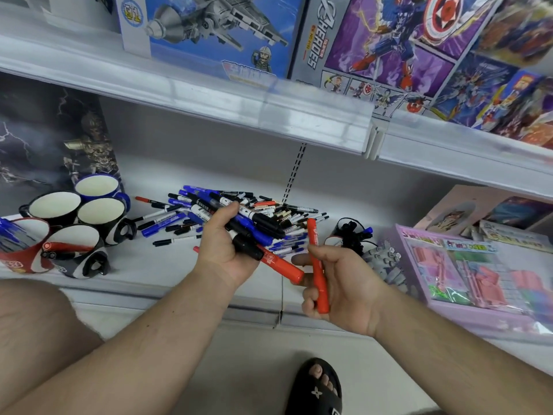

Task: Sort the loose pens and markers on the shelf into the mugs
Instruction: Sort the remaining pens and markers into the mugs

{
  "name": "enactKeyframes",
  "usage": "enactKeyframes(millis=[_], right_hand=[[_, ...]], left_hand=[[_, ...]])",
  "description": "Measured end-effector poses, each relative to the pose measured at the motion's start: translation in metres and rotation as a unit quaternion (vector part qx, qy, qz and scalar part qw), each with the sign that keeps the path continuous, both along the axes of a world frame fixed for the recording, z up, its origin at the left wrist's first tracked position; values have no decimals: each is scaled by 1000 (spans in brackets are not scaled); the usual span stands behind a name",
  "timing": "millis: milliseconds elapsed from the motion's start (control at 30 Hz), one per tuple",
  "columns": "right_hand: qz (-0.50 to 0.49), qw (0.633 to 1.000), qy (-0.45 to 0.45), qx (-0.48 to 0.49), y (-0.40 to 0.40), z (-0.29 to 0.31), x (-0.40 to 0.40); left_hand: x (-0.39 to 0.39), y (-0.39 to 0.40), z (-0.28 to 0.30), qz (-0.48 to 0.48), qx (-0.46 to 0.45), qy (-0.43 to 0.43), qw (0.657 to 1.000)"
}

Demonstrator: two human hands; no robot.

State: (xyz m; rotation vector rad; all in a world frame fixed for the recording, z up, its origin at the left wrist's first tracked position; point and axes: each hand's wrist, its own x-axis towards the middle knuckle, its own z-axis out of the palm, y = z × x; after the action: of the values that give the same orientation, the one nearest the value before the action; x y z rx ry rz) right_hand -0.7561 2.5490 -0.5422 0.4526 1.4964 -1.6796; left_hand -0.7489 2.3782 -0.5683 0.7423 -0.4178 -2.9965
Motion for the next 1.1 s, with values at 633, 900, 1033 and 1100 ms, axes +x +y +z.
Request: enactKeyframes(millis=[633,900,1033,1100], right_hand=[[-211,761,395,469,136,-30,-137],[-119,675,423,593,135,-88,-222],[-55,664,411,621,129,-110,-249],[-20,659,414,627,130,-122,-258]], left_hand=[[-79,70,-44,-93,-93,-84,988],[-105,76,-63,-101,-101,-128,981],[-115,70,-69,-91,-120,-128,980],[-114,67,-77,-100,-146,-125,976]])
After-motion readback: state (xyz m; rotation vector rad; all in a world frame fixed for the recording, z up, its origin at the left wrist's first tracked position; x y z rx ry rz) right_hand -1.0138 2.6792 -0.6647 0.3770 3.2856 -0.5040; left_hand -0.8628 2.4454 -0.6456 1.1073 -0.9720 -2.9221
